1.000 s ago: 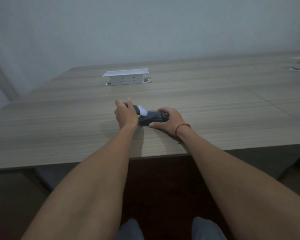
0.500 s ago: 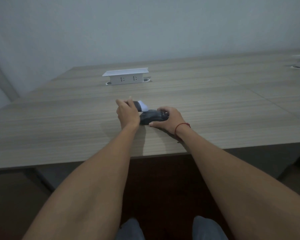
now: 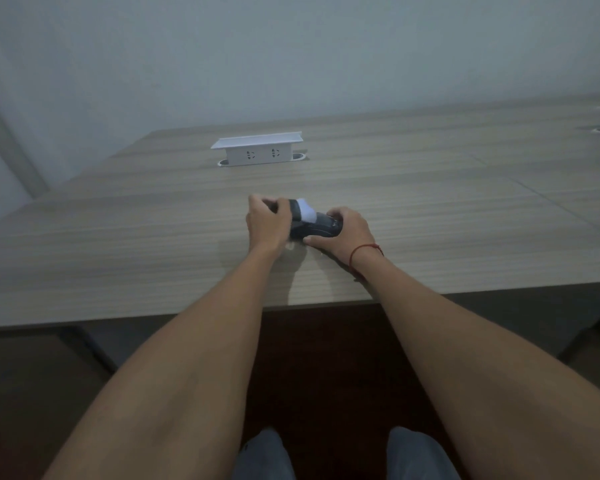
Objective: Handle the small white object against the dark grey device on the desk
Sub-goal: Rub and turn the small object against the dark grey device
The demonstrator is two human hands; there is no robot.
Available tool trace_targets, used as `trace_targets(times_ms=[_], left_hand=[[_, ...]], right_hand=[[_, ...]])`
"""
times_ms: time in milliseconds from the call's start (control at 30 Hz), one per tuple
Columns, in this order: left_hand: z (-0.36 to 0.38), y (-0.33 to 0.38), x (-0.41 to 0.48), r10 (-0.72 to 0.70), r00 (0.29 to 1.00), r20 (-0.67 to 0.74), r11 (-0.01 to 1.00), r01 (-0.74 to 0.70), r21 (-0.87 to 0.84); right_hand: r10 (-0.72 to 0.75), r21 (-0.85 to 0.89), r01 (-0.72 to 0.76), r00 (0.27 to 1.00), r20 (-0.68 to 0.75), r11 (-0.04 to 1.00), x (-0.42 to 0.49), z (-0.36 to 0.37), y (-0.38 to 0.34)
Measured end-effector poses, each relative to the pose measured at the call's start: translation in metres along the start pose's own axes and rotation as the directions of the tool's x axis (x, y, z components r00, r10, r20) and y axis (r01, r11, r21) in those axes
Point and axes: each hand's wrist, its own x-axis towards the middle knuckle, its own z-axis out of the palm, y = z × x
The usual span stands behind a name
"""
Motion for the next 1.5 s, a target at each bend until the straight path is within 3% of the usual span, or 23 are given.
trace_targets(times_ms=[67,167,400,467,567,667,800,900,967,1133,1267,1400,1500], left_hand=[[0.003,-0.004,-0.001,-0.008,1.0,0.018,0.998,0.007,0.061],[-0.003,-0.011,0.003,-0.065,0.993,-0.096,0.994,0.073,0.081],[0.005,-0.005,-0.004,-0.092,0.993,-0.072,0.993,0.086,-0.085],[0.011,-0.008,-0.006,-0.08,0.995,-0.058,0.996,0.079,-0.032],[0.01,-0.01,-0.001,-0.126,0.978,-0.166,0.989,0.136,0.051],[0.003,-0.012,0.006,-0.189,0.951,-0.245,0.982,0.183,-0.048],[0.004,-0.007,0.006,-0.192,0.956,-0.222,0.961,0.137,-0.242],[0.012,-0.005,0.005,-0.171,0.969,-0.178,0.969,0.134,-0.207],[0.015,-0.009,0.005,-0.159,0.973,-0.169,0.987,0.151,-0.061],[0.007,-0.012,0.009,-0.194,0.959,-0.207,0.969,0.22,0.112],[0.005,-0.012,0.007,-0.188,0.964,-0.186,0.967,0.215,0.134],[0.0,-0.015,0.009,-0.187,0.969,-0.163,0.978,0.2,0.065],[-0.005,-0.016,0.014,-0.216,0.963,-0.162,0.976,0.207,-0.07]], right_hand=[[0.025,-0.002,-0.025,1.0,-0.001,1.0,-0.002,-0.001,-0.001],[0.011,-0.053,-0.011,1.0,0.005,0.999,-0.004,-0.003,-0.002],[-0.015,-0.08,0.015,1.0,0.004,0.997,-0.007,-0.004,-0.005],[-0.005,-0.078,0.003,1.0,-0.022,0.997,-0.008,-0.004,-0.005],[-0.005,-0.078,0.003,0.999,-0.035,0.997,-0.008,-0.005,-0.003],[-0.016,-0.04,0.017,0.999,0.036,0.999,-0.005,-0.008,-0.002],[-0.032,-0.079,0.05,0.977,0.212,0.996,0.0,-0.018,-0.006],[0.017,-0.028,-0.009,0.957,0.291,1.0,0.001,-0.023,-0.008],[0.03,0.008,-0.034,0.953,0.301,0.999,0.001,-0.024,-0.008],[0.071,0.044,-0.085,0.964,0.257,0.995,0.003,-0.023,-0.008],[0.178,0.138,-0.192,0.978,0.106,0.972,0.003,-0.011,-0.013],[0.195,0.054,-0.193,0.98,-0.043,0.98,0.003,0.001,-0.014],[0.175,0.129,-0.175,0.985,0.012,0.976,0.006,-0.004,-0.012]])
